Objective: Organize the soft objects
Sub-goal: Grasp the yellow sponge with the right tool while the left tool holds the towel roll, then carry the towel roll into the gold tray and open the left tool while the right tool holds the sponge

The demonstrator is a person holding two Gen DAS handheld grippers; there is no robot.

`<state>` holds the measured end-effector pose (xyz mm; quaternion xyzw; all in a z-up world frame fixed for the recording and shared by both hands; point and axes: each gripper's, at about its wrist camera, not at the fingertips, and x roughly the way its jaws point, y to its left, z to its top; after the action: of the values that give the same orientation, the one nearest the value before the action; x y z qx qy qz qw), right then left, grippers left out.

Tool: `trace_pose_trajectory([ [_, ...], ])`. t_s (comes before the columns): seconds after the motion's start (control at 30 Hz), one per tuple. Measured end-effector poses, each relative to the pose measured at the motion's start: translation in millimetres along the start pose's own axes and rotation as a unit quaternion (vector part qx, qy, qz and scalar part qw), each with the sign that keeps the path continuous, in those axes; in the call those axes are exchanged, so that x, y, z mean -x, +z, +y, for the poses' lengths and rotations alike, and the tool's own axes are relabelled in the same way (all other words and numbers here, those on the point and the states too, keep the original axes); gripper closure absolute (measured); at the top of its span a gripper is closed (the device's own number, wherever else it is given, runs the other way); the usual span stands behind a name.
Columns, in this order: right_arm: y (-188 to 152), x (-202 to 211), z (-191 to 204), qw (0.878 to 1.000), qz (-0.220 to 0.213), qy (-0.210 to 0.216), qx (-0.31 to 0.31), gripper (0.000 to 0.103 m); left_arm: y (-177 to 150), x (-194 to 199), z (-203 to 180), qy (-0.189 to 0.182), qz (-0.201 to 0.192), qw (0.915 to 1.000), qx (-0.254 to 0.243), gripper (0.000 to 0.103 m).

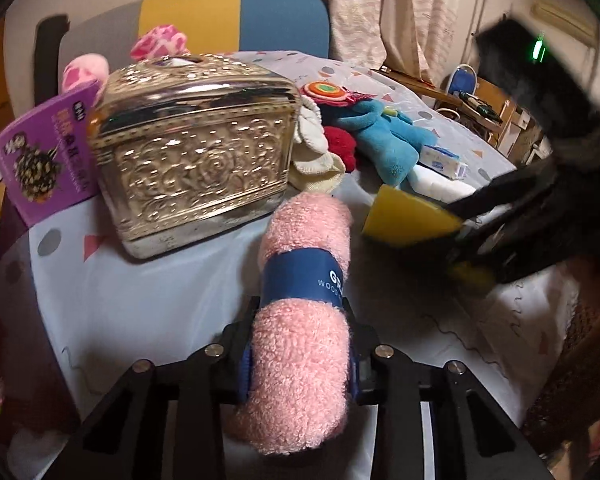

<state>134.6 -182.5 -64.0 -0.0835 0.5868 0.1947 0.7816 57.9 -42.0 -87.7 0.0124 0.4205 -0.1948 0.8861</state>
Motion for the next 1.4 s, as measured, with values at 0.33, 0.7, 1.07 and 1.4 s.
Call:
trace_pose_trajectory([
  [0.33, -1.3, -17.8, 3.8, 1.000, 0.007, -0.017, 0.013, 0.028, 4.8, 65.1, -6.0, -0.010, -0.049, 0.9984, 0.026, 0.069],
  [0.7, -21.4, -18.7, 11.0, 0.999, -0.005, -0.030, 0.031, 0.028, 4.6, 144.9, 57.7, 0.057, -0.097, 0.9869, 0.116, 0.068],
  [1.07, -21.1, -20.6, 20.9, 0.999, -0.008, -0.037, 0.038, 0.028, -16.6, 183.2, 203.1, 0.170, -0.068, 0.9481, 0.260, 0.068],
  [1.4, -20.3, -21.9, 23.1, 0.998, -0.010, -0.037, 0.041, 0.028, -26.5, 163.6, 293.9, 0.197, -0.021, 0.9164, 0.348, 0.068],
])
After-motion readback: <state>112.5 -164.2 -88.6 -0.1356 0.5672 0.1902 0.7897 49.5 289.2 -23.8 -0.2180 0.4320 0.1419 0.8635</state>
